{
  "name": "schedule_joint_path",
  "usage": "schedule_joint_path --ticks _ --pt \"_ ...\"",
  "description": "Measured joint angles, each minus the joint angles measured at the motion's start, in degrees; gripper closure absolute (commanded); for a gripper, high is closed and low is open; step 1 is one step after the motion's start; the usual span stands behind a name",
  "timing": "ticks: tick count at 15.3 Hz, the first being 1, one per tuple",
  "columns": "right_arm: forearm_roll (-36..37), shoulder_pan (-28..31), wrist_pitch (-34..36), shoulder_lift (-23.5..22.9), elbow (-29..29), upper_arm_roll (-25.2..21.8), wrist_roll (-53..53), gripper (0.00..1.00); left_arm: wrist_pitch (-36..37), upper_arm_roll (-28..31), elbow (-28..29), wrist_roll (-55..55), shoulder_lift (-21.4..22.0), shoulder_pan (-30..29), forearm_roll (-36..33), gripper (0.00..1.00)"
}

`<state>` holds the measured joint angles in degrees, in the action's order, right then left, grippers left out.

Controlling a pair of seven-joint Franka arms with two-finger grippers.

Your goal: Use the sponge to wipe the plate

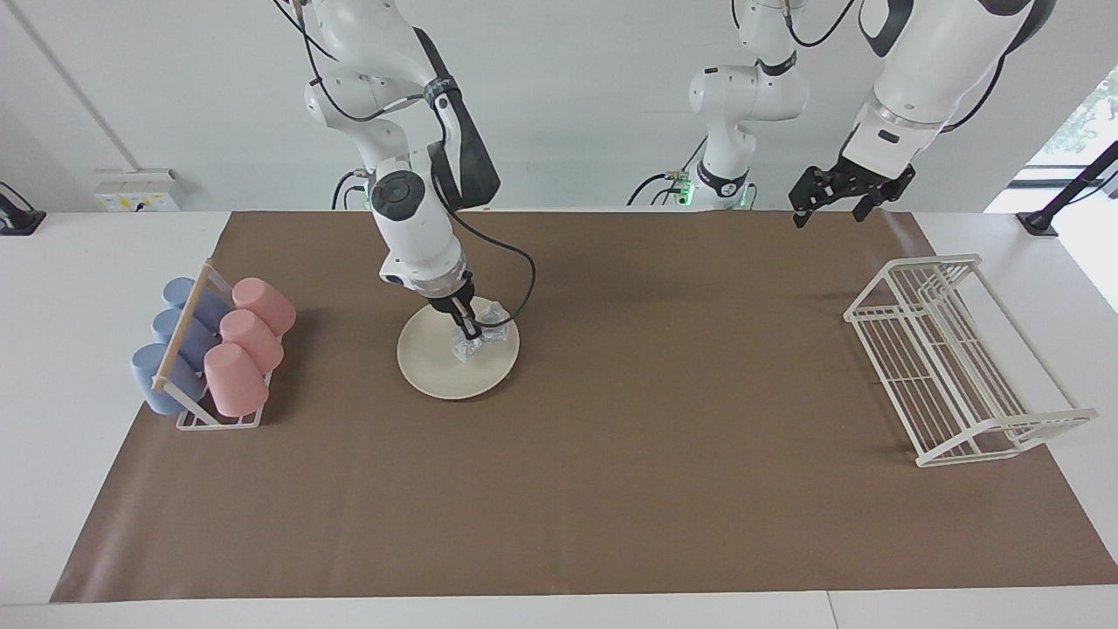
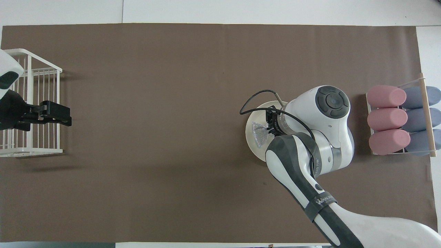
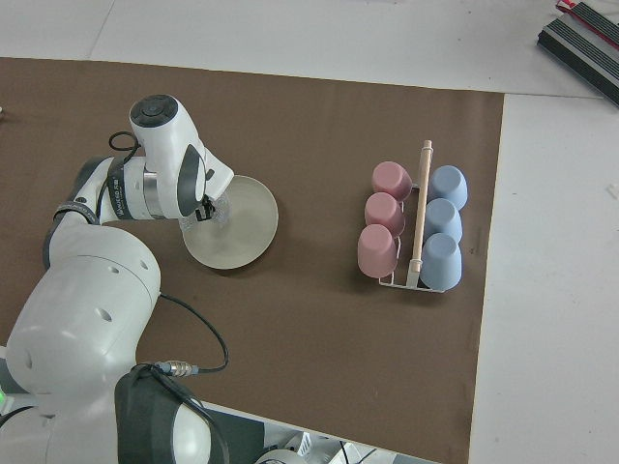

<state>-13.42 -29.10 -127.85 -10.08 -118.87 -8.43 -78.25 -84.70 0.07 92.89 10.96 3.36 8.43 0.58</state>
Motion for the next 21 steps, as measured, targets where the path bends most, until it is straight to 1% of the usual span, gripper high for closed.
schedule_joint_path --ticks 2,4,6,11,16,19,21 --pt "-0.16 -0.32 -1.04 -1.42 -0.42 0.08 -1.14 1.00 0.22 0.03 -1.92 -0.16 -1.77 -0.53 0.00 0.00" --pt "-0.18 -0.55 -1.44 -1.91 -1.24 0.08 -0.78 1.00 0.16 -0.03 -2.04 -0.64 -2.67 -0.55 0.01 0.00" --pt "-0.18 -0.43 -1.55 -1.90 -1.97 -0.09 1.91 1.00 0.10 -0.06 -2.03 -0.83 -3.11 -0.55 0.08 0.00" --pt "-0.18 4.26 -1.56 -1.74 -2.53 -0.51 10.67 1.00 0.02 -0.04 -2.04 -0.83 -3.16 -0.55 0.13 0.00" --pt "-0.14 6.72 -1.56 -1.74 -2.67 -0.60 15.99 1.00 -0.03 -0.04 -1.90 -0.83 -3.16 -0.55 0.13 0.00" --pt "-0.14 6.72 -2.13 -1.74 -2.71 -0.46 15.12 1.00 -0.03 0.10 -1.89 -0.83 -3.13 -0.85 0.13 0.00" --pt "-0.14 4.83 -3.92 -1.74 -2.80 -0.28 11.19 1.00 -0.02 0.10 -1.89 -0.83 -2.95 -1.44 0.13 0.00"
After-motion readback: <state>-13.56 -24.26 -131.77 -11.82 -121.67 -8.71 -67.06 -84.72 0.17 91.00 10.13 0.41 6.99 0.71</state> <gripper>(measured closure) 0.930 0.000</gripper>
